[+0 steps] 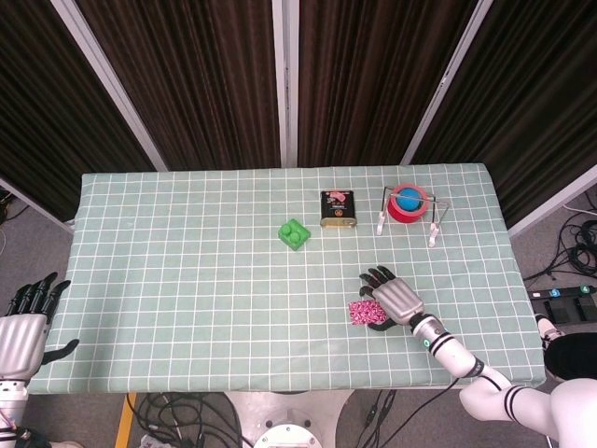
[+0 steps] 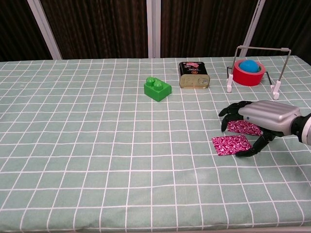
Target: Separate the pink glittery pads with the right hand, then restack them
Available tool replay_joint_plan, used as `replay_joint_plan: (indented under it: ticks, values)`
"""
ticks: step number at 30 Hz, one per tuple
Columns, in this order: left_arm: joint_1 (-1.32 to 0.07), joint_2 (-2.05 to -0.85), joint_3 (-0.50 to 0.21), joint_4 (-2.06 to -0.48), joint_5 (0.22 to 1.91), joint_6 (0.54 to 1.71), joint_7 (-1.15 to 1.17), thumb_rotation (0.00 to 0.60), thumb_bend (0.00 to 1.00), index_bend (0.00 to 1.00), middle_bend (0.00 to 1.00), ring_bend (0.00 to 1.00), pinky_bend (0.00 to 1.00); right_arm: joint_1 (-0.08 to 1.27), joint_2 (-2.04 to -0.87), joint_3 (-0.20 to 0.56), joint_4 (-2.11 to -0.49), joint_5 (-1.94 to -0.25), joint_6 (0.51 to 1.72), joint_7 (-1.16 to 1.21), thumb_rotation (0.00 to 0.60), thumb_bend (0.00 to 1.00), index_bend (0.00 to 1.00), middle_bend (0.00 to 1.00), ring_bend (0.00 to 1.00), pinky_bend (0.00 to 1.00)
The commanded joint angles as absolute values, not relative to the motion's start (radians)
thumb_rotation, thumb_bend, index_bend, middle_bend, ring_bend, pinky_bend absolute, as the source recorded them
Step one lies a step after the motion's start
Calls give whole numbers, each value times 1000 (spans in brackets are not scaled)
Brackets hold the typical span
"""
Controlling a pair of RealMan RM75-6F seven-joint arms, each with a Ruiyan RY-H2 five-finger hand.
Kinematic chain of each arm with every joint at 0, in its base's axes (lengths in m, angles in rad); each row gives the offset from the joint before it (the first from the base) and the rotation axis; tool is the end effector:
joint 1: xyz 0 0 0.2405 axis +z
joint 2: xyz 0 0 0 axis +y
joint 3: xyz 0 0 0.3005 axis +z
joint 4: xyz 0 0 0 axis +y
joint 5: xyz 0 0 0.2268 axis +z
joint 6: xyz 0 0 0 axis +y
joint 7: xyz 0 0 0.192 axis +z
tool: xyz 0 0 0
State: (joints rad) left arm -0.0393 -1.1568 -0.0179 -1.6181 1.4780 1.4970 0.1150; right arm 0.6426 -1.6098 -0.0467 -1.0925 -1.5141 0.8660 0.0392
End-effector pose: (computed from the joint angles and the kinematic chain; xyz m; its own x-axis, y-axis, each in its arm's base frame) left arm -0.3687 0.2096 0.1460 0.4583 0.0478 0.8875 0.8863 0.0500 -0.4604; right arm -0.2870 -0.3791 -0.0920 0.6107 -0.3880 0.6903 -0.7690 -0.4986 0.4000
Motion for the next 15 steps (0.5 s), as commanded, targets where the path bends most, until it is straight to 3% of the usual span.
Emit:
replay_joint_plan:
  ticks: [1,7,15]
  values:
    - [-38,-1160,-17,-1612,1482,1500,109,600,30,176,150,116,127,639,-1601,-41,-1102,-1512,875,34,409,117,251,88,0,0]
    - [-35,-1164,-17,-1596,1491,1511,92,600,30,176,150,116,127,610,-1587,25,-1115,-1427,916,14,406,118,241,87,0,0]
    - [-33,-1174,-15,-1578,1498,1516,75,600,31,176,150,115,127,595,-1620,80,-1082,-1276,861,-98,406,118,246,85,0,0]
